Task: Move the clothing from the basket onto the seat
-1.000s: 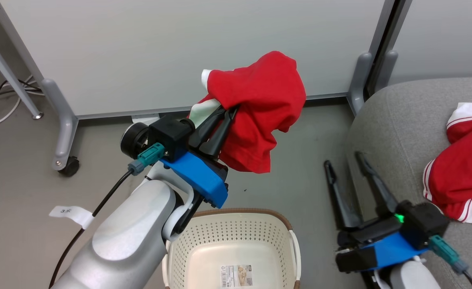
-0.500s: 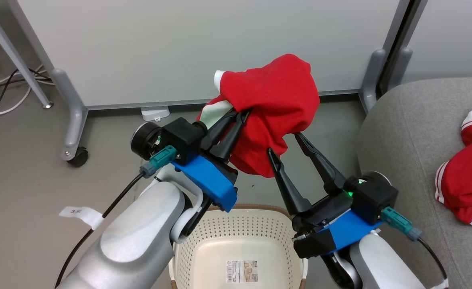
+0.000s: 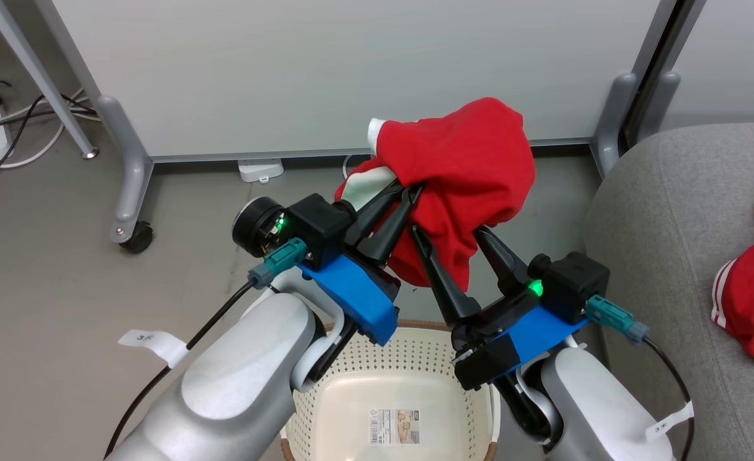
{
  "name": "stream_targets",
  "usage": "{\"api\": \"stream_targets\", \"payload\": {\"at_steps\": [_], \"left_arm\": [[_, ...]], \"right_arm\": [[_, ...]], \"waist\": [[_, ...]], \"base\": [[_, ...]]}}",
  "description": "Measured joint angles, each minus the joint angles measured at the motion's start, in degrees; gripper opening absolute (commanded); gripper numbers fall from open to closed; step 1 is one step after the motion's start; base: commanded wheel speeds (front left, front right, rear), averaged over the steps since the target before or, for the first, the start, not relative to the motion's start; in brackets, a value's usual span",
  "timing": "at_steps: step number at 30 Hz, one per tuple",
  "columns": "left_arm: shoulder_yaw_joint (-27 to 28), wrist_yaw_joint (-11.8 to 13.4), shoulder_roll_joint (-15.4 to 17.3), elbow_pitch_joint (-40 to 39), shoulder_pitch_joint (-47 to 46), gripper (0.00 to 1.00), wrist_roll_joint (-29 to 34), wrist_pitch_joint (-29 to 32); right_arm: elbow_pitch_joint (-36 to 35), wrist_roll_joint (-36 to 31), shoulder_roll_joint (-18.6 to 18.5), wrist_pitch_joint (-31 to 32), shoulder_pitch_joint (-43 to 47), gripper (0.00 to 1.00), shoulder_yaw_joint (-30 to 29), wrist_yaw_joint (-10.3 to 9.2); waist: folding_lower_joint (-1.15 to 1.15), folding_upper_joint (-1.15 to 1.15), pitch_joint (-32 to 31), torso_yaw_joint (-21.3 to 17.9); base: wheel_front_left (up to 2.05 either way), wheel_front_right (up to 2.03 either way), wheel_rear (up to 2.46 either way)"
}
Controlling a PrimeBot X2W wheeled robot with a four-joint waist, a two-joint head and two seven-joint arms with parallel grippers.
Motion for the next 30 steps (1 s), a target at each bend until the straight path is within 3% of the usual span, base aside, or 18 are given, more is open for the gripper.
{"api": "stream_targets", "payload": {"at_steps": [1, 2, 3, 30], "left_arm": [[-0.1, 0.0, -0.1, 0.2, 0.0, 0.0, 0.0, -0.1], [-0.2, -0.2, -0.2, 0.3, 0.0, 0.0, 0.0, -0.2], [-0.3, -0.3, -0.2, 0.5, 0.0, 0.0, 0.0, -0.3], [-1.5, -0.1, -0.1, 2.1, -0.6, 0.0, 0.0, -1.5]], "right_arm": [[0.2, 0.4, 0.0, 0.0, -0.3, 1.0, 0.2, 0.0], [0.5, 0.8, 0.0, 0.0, -0.5, 0.41, 0.4, 0.0], [0.8, 1.2, 0.0, 0.0, -0.7, 0.0, 0.7, 0.0], [0.8, 1.7, 0.0, 0.0, -0.9, 0.0, -0.4, 0.0]], "waist": [[0.0, 0.0, 0.0, 0.0], [0.0, 0.0, -0.1, 0.0], [0.0, 0.0, -0.1, 0.1], [0.0, 0.0, -0.4, -0.2]], "base": [[0.0, 0.0, 0.0], [0.0, 0.0, 0.0], [0.0, 0.0, 0.0], [0.0, 0.0, 0.0]]}}
